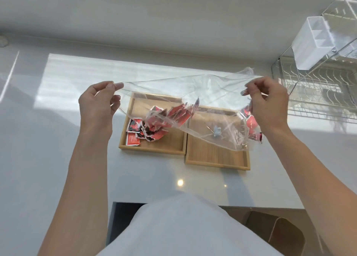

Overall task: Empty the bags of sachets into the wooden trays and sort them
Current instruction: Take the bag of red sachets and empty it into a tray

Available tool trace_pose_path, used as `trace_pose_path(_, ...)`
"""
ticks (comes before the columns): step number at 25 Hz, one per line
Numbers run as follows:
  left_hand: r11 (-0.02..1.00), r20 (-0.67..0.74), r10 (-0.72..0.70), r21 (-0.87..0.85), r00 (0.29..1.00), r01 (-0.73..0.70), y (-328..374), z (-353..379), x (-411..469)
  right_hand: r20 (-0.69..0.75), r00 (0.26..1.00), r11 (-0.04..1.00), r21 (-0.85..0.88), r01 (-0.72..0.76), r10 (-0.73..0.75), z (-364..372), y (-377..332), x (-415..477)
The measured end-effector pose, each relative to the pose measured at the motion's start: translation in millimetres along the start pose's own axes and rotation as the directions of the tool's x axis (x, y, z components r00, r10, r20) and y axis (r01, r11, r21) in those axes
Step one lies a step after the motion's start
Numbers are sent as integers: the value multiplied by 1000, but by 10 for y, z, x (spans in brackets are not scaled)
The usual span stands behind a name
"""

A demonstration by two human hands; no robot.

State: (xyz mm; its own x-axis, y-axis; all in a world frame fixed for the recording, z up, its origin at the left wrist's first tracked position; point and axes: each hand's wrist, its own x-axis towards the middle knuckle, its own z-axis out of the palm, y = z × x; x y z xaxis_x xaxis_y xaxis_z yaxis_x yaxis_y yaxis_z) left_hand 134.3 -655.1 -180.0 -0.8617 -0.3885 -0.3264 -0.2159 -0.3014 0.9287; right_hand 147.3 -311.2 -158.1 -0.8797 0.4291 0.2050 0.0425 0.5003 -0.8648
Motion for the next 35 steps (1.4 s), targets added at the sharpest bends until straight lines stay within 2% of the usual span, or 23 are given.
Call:
trace_pose_path(6, 1000, -20, -17, -7, 1000, 17, -14, 7, 22, -19, 999, 999, 37, -32, 33, -32, -35, 1)
trace_pose_path(10, 1000, -9, -21, -12, 1000, 21, -31, 45, 39, 13, 999, 999, -19, -29, 29, -89, -59, 4)
trace_pose_path(21, 997, 52, -74, 17, 996, 73, -142, 64, 31, 71, 991, 960, -249, 126, -112, -288, -140, 111)
trace_pose_path(25, 997, 73, -70, 25, 995, 68, -135, 90, 30, -30, 966, 922, -309, 234, -256, -326, -178, 99)
trace_pose_path(31, 998, 114, -43, 40, 993, 38, -69, 165, 53, -77, 960, 926, -295, 236, -269, -429, -203, 121)
trace_pose_path(35, 998, 104, -39, 48, 994, 34, 6, 218, 27, -88, 974, 963, -192, 187, -207, -433, -177, 78)
